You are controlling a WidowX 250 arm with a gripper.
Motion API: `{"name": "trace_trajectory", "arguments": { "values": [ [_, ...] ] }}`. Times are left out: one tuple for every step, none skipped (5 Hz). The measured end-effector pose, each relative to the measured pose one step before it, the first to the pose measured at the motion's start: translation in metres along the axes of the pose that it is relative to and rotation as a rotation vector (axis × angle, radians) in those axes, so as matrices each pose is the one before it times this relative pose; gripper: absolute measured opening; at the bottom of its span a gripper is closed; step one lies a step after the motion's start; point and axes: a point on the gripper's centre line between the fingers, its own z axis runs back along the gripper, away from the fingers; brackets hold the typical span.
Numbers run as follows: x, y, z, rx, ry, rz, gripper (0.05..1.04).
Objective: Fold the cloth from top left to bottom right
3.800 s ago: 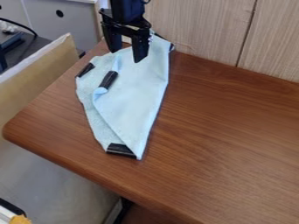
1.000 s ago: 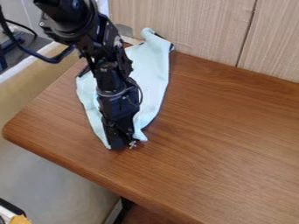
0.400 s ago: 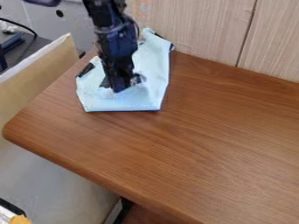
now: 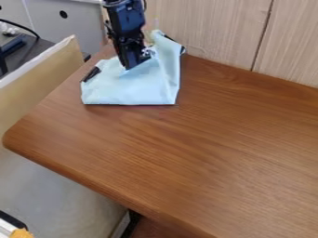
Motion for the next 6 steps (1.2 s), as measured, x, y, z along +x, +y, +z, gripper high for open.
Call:
{"name": "trace_trajectory", "arguments": {
  "values": [
    [0.01215, 0.02484, -0.02302, -0.0114, 0.0381, 0.0365, 0.083],
    [0.00535, 0.01375, -0.01360, 0.0084, 0.0408, 0.0105, 0.107],
    [-0.00236, 0.00218, -0.00499, 0.0085, 0.0218, -0.0073, 0.280],
    [-0.00125, -0.00646, -0.00812, 0.0040, 0.0050, -0.0112, 0.559],
    [-0.00039, -0.00874, 0.00317, 0.0050, -0.0019, -0.0192, 0.861],
    [0.00213, -0.00566, 0.00035, -0.0067, -0.0025, -0.0198, 1.014]
  ]
}}
